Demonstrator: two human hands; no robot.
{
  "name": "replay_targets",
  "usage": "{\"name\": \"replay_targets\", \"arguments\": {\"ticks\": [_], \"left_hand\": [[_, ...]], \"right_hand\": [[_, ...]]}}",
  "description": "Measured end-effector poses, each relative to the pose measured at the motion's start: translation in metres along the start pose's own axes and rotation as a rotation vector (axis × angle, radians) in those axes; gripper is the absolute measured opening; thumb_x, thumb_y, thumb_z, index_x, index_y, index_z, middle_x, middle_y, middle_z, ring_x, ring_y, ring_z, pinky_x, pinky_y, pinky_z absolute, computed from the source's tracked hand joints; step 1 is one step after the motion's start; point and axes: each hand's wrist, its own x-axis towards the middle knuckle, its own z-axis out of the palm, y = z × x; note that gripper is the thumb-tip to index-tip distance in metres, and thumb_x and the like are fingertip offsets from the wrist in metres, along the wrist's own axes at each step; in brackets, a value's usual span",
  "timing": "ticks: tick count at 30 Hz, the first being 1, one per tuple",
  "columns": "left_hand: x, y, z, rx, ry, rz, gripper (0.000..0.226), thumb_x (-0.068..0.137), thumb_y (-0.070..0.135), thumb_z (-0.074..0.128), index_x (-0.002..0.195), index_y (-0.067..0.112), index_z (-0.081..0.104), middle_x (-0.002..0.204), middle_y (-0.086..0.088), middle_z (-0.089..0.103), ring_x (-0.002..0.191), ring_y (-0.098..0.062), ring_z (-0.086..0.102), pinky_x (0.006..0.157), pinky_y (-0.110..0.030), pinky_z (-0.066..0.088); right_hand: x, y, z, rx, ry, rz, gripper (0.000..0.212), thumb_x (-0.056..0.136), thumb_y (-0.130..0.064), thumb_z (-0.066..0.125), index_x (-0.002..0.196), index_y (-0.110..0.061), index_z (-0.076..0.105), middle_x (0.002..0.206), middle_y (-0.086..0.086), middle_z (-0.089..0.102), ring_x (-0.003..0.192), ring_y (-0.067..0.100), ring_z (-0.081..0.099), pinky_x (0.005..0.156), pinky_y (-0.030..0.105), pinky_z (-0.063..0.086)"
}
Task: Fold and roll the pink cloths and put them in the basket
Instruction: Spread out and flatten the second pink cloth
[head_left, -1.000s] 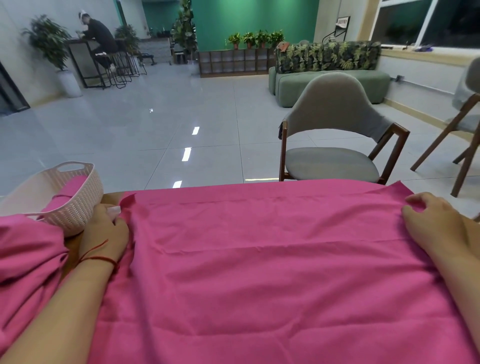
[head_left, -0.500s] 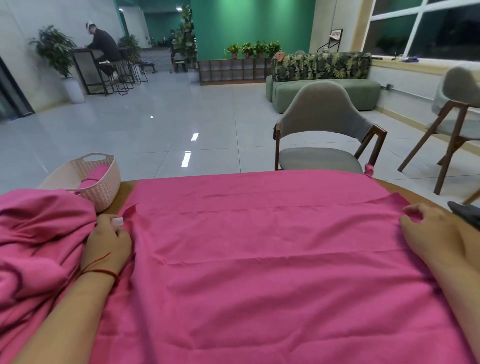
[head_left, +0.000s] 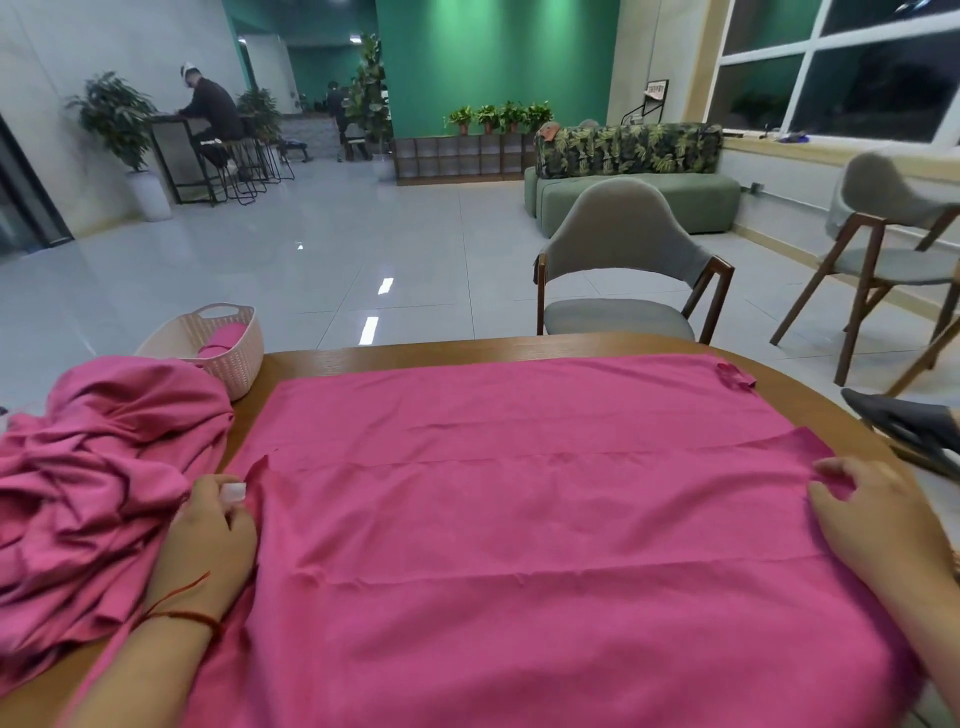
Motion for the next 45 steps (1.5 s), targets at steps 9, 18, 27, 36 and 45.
{"name": "replay_targets", "arguments": {"ticks": [9,18,27,36,45], "left_hand": [[0.004,0.009,-0.029,-0.01,-0.1,-0.179,0.044,0.096,0.025,0.071,0.13,0.0,0.06,0.128,-0.031,0.064,0.118,-0.047,0.062,0.101,-0.05,0.046],[0.047,0.031,-0.021,0.239,-0.242,-0.008,0.015,0.094,0.022,0.068,0.094,0.008,0.075,0.108,-0.027,0.073,0.102,-0.044,0.068,0.087,-0.045,0.051],[0.084,0.065,-0.058,0.046,0.12,0.017,0.02,0.105,0.018,0.046,0.118,0.003,0.05,0.112,-0.044,0.061,0.105,-0.059,0.06,0.087,-0.057,0.046],[0.173,0.104,-0.016,0.108,0.149,-0.044,0.025,0.106,0.019,0.041,0.125,0.002,0.043,0.118,-0.043,0.059,0.11,-0.06,0.057,0.093,-0.058,0.045],[0.19,0.061,0.084,0.304,-0.105,-0.044,0.021,0.094,0.007,0.044,0.114,0.012,0.047,0.118,-0.035,0.063,0.109,-0.053,0.062,0.095,-0.057,0.05]], "right_hand": [[-0.005,-0.001,-0.026,0.083,-0.069,0.02,0.021,0.099,-0.03,0.06,0.112,-0.04,0.074,0.132,0.001,0.07,0.114,0.033,0.065,0.09,0.047,0.055],[0.026,-0.015,-0.033,0.126,-0.176,-0.007,0.02,0.098,-0.023,0.065,0.108,-0.035,0.078,0.127,0.006,0.073,0.117,0.032,0.066,0.092,0.044,0.052],[0.078,-0.053,-0.069,0.316,0.038,-0.077,0.024,0.098,-0.018,0.064,0.111,-0.027,0.081,0.124,0.009,0.075,0.119,0.033,0.065,0.106,0.045,0.05],[0.157,-0.11,-0.037,0.409,0.08,-0.044,0.026,0.098,-0.017,0.06,0.109,-0.029,0.08,0.128,0.008,0.074,0.122,0.032,0.064,0.11,0.043,0.048],[0.178,-0.108,0.07,0.235,-0.137,0.049,0.029,0.093,-0.016,0.052,0.118,-0.024,0.065,0.11,0.009,0.069,0.097,0.034,0.062,0.08,0.043,0.05]]}}
